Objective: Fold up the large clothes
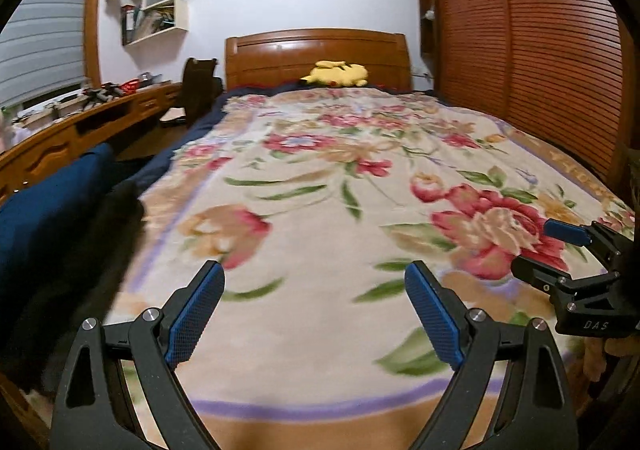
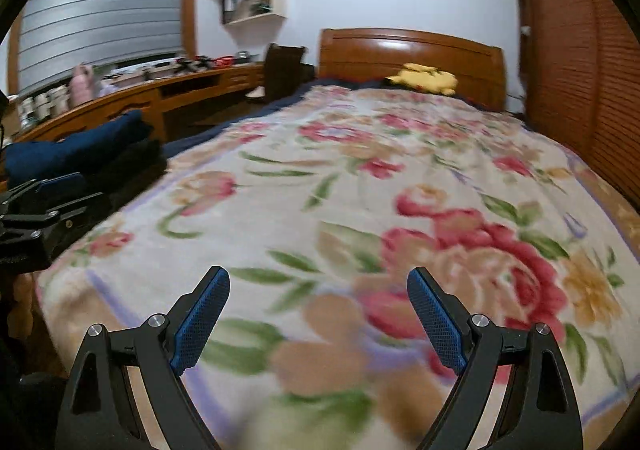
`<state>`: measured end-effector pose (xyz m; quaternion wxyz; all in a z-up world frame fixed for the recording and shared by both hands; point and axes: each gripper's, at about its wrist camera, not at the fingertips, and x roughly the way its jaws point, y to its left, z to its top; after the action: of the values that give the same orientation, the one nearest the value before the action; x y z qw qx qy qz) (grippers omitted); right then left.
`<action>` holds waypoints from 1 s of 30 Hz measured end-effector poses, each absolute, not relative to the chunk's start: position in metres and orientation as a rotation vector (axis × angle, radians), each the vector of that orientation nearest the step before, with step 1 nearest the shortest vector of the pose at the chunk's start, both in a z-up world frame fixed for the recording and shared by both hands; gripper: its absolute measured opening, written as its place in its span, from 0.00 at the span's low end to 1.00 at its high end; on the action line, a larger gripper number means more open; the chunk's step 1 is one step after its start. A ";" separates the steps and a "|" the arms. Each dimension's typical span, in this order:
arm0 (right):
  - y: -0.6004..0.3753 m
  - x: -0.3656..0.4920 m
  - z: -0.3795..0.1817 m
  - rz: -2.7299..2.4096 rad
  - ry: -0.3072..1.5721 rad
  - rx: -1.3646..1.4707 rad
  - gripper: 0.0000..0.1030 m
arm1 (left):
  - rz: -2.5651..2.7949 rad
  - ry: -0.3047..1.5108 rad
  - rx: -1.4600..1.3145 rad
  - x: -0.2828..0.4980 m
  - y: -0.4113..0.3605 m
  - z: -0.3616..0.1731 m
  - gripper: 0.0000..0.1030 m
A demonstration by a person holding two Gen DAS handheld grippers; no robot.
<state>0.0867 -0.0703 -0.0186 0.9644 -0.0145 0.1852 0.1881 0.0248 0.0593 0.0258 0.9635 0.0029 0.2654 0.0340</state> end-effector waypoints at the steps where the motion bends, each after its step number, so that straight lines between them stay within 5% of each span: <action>1: -0.074 0.084 -0.019 0.370 0.378 -0.023 0.89 | 0.060 0.537 0.001 0.029 0.053 0.025 0.89; 13: -0.114 0.023 -0.004 0.248 0.254 0.038 0.89 | 0.006 0.445 0.014 0.037 -0.008 0.036 0.89; 30: -0.125 0.002 -0.009 0.224 0.207 0.080 0.89 | 0.037 0.417 0.002 0.031 0.000 0.027 0.89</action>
<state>0.0025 -0.1250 -0.0090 0.9876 0.0397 0.1032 0.1118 0.0314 -0.0003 0.0270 0.9782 0.0010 0.2068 0.0182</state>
